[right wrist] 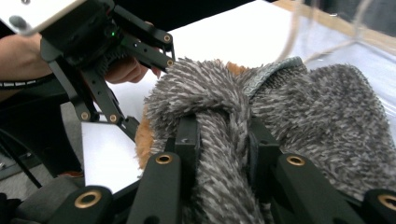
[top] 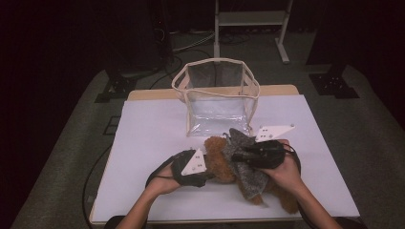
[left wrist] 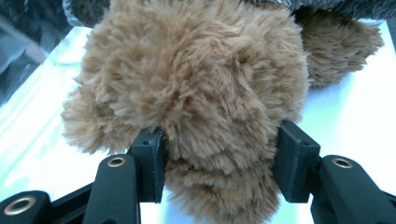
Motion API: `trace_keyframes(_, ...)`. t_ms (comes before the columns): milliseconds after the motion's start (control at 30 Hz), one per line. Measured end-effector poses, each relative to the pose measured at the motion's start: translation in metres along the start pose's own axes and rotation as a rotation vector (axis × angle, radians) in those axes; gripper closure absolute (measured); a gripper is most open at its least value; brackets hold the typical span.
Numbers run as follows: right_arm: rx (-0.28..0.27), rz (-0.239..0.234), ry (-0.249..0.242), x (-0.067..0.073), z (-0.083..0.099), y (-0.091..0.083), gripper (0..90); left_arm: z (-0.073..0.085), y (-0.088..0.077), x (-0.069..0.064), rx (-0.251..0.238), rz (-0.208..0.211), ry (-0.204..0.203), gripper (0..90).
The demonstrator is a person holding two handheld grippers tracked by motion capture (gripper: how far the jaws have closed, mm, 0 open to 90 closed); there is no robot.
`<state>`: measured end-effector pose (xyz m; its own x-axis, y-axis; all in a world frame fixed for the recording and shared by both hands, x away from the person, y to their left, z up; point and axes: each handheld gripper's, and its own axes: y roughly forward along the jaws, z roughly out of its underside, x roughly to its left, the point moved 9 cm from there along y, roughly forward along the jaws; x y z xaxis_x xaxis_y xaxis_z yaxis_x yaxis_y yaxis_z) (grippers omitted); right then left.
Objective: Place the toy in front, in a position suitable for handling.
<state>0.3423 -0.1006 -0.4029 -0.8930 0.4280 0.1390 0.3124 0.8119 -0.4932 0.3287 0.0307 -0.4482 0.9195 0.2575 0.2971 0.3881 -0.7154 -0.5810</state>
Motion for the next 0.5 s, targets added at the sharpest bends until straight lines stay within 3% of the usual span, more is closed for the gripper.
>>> trace_keyframes(100, 0.024, -0.02, -0.022, 0.006, -0.004, 0.01, 70.1, 0.011, -0.017, 0.0, -0.006, -0.002, -0.052, 49.7)
trace_keyframes(200, 0.048, -0.037, -0.046, 0.011, -0.006, 0.023, 70.0, 0.022, -0.024, 0.001, 0.001, -0.006, -0.068, 53.5)
trace_keyframes(300, 0.051, -0.018, -0.058, 0.01, -0.007, 0.031, 70.0, 0.029, -0.025, 0.006, -0.03, -0.008, -0.105, 43.5)
trace_keyframes(367, 0.063, 0.013, -0.076, 0.006, -0.005, 0.03, 70.0, 0.032, -0.022, 0.007, -0.041, -0.022, -0.074, 35.8)
trace_keyframes(500, 0.064, 0.046, -0.051, -0.006, 0.002, 0.02, 70.0, 0.032, -0.01, 0.013, -0.022, -0.045, -0.037, 18.3)
